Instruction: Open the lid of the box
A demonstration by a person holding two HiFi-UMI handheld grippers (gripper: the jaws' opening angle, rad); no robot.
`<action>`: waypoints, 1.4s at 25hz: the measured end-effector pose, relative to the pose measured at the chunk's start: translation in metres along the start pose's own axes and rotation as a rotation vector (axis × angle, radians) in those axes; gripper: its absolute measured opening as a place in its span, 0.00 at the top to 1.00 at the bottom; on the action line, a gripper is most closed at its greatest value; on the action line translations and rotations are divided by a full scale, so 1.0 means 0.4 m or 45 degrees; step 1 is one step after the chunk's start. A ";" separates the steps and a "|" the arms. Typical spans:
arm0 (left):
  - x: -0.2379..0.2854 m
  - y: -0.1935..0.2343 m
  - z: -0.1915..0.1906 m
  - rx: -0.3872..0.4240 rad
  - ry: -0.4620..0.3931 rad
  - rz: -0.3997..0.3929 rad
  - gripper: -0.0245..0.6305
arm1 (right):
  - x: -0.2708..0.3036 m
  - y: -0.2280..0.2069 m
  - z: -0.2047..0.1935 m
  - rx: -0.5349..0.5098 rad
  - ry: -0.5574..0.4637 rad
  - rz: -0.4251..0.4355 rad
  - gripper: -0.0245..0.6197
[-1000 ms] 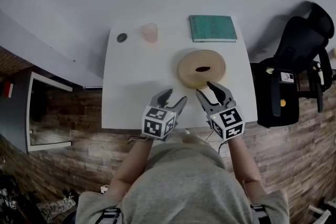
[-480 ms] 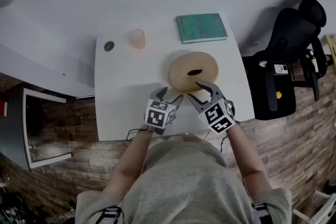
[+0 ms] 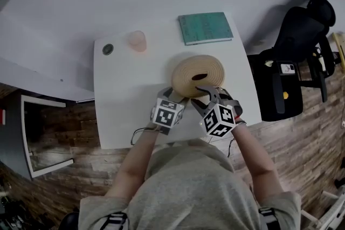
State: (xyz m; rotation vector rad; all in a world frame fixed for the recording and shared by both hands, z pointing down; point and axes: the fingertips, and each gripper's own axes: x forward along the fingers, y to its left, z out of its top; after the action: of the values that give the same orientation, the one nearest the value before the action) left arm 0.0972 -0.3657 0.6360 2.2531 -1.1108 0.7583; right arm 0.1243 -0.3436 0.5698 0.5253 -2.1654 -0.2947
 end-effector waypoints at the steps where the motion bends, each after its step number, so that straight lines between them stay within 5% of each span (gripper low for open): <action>1: 0.004 -0.001 0.001 0.007 0.004 -0.008 0.53 | 0.005 0.001 -0.002 -0.031 0.014 0.006 0.67; 11: 0.013 -0.005 0.002 0.002 0.022 -0.064 0.52 | 0.049 0.021 -0.025 -0.255 0.119 0.059 0.68; 35: 0.013 -0.005 -0.001 -0.008 0.051 -0.040 0.52 | 0.028 0.009 -0.005 -0.220 0.056 0.029 0.74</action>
State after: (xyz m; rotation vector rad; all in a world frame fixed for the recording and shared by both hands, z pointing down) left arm 0.1014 -0.3670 0.6394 2.2348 -1.0552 0.7827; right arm 0.1190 -0.3457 0.5802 0.4051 -2.0790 -0.4492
